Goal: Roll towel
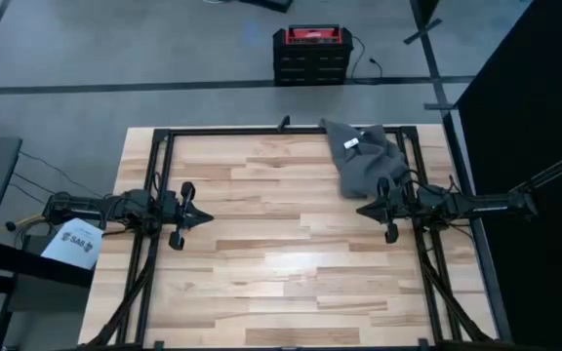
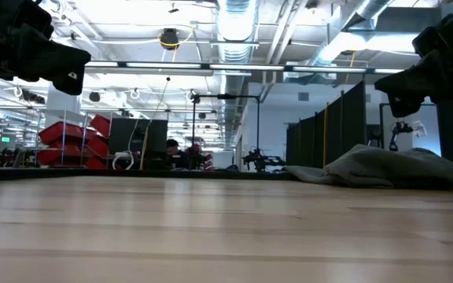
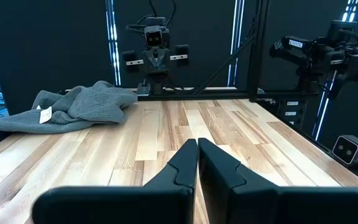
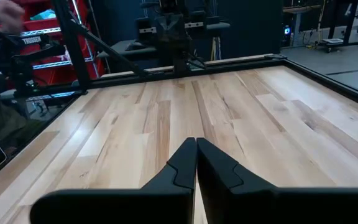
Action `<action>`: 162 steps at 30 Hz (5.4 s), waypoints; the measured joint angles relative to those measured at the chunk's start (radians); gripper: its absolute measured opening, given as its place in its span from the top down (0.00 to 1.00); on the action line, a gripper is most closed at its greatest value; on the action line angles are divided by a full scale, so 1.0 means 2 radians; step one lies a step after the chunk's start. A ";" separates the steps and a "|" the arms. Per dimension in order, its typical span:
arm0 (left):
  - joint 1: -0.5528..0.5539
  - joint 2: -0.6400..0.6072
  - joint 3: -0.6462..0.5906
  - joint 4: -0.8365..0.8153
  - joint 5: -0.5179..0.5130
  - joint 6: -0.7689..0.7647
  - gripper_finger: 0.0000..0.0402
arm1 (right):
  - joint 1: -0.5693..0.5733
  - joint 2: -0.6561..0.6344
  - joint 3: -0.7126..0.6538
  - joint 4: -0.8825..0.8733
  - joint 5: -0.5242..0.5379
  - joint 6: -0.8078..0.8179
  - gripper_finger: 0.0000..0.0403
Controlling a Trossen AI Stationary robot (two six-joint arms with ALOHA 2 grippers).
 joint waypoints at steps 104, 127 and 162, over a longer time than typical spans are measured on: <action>-0.031 0.475 -0.009 0.350 -0.170 -0.310 1.00 | -0.361 0.728 0.529 -0.568 0.102 -0.478 0.49; 0.023 0.474 0.064 0.434 -0.205 -0.064 1.00 | -0.147 0.691 0.685 -0.536 0.340 -0.462 1.00; 0.095 0.857 0.378 0.347 0.038 0.026 1.00 | 0.168 0.506 0.498 -0.552 0.001 0.192 1.00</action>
